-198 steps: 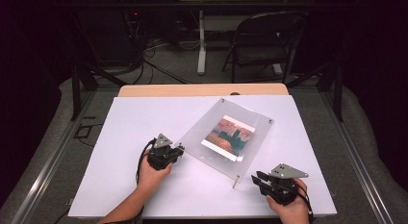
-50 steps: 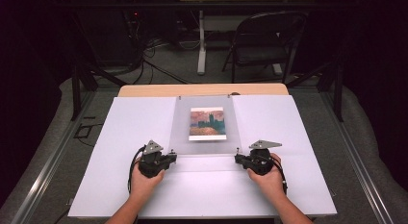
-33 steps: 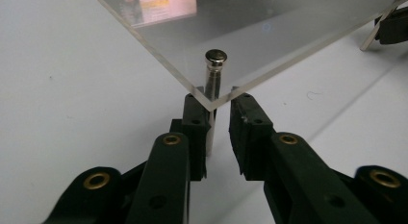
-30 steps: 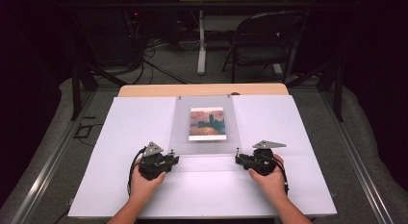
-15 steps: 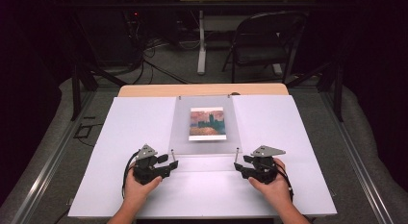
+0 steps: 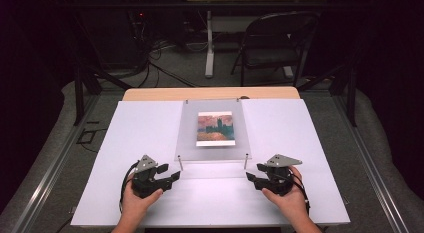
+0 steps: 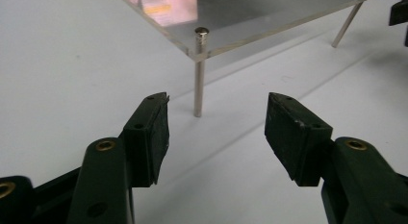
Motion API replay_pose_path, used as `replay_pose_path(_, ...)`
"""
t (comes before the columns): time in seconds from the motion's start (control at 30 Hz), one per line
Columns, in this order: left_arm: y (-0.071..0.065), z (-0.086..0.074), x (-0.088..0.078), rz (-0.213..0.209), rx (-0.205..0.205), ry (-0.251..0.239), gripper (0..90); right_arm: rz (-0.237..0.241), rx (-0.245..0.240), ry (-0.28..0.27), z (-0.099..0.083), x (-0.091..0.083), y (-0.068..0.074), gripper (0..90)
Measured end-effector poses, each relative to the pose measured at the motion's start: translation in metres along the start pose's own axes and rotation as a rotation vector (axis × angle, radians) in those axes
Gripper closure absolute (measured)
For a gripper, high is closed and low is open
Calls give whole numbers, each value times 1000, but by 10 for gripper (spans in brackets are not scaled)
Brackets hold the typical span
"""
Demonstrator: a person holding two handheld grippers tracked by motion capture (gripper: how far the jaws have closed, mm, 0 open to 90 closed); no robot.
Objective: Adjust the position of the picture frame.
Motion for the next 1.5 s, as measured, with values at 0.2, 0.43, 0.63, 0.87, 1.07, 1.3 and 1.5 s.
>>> replay_pose_path(0.2,4,-2,-3,17,-9,4,417,-7,-6,-4,1,-3,1,475)
replay_pose_path(0.43,7,0,-10,-1,-38,-5,436,1,16,2,2,-9,-2,472)
replay_pose_path(0.63,12,6,-18,-20,-50,-18,448,29,34,35,4,-15,-5,436)
replay_pose_path(0.87,21,19,-28,10,-34,-13,443,-15,26,36,8,-29,-14,392)
replay_pose_path(1.07,29,32,-28,24,-54,-3,416,-12,56,34,22,-39,-24,378)
replay_pose_path(1.3,35,44,-23,54,-39,0,385,-36,18,49,36,-42,-31,381)
replay_pose_path(1.5,38,59,-15,58,-47,-4,369,-61,6,60,47,-40,-39,383)
Point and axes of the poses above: each handheld gripper's, and its own axes: x roughly forward along the jaws, z roughly out of its top, y roughly to its left, the point moved 6 cm from there along x, roughly forward along the jaws, and after that the axes turned 9 degrees about z, right-handed, at the moved point
